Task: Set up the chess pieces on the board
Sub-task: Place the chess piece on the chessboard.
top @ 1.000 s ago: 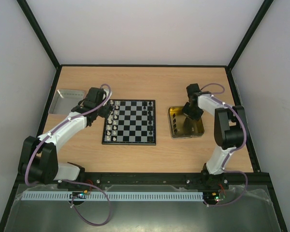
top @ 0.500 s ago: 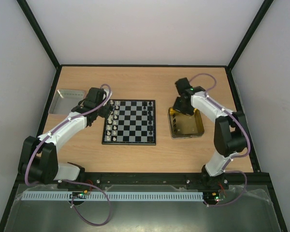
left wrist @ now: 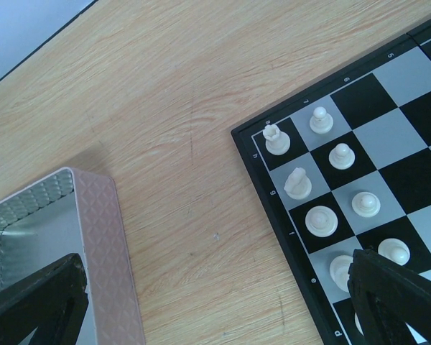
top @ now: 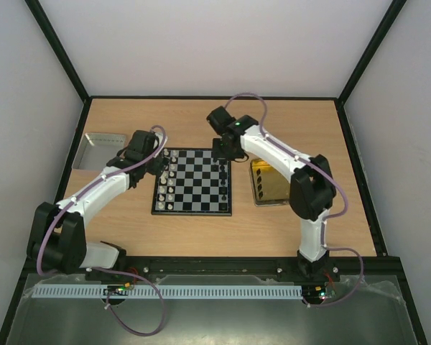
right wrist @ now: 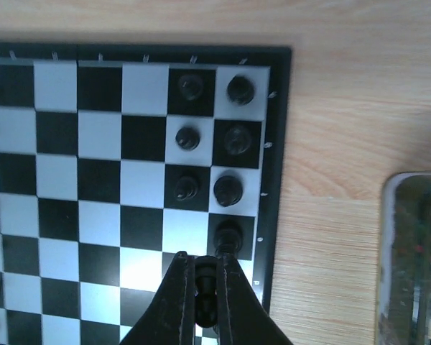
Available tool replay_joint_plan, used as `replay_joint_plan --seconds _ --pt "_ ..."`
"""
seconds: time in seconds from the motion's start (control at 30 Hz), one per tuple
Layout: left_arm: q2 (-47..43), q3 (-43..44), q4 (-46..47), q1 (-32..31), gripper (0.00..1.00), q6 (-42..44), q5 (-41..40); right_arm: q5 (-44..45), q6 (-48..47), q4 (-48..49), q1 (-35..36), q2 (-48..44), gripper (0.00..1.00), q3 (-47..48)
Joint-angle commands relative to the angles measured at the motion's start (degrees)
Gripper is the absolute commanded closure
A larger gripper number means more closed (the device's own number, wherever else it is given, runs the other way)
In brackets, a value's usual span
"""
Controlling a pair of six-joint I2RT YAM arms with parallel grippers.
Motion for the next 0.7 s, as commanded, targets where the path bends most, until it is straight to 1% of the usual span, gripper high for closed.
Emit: replay_joint_plan --seconds 0.0,0.23,0.5,0.67 --pt "0.2 -0.8 0.3 -0.2 0.01 0.2 -0.6 -0.2 -3.2 -6.4 1.2 4.7 0.98 3.2" --pt "0.2 -1.1 0.6 -0.2 0.01 0.4 -0.6 -1.7 -4.8 -6.8 2.6 7.7 0.98 4.4" --pt "0.5 -1.0 0.8 -0.2 0.01 0.4 -0.3 1.4 -5.3 -7.1 5.6 9.3 0.98 5.9" --pt "0.5 -0.9 0.8 -0.2 0.01 0.5 -0.2 1.2 -4.9 -7.5 5.8 9.9 0.98 6.4"
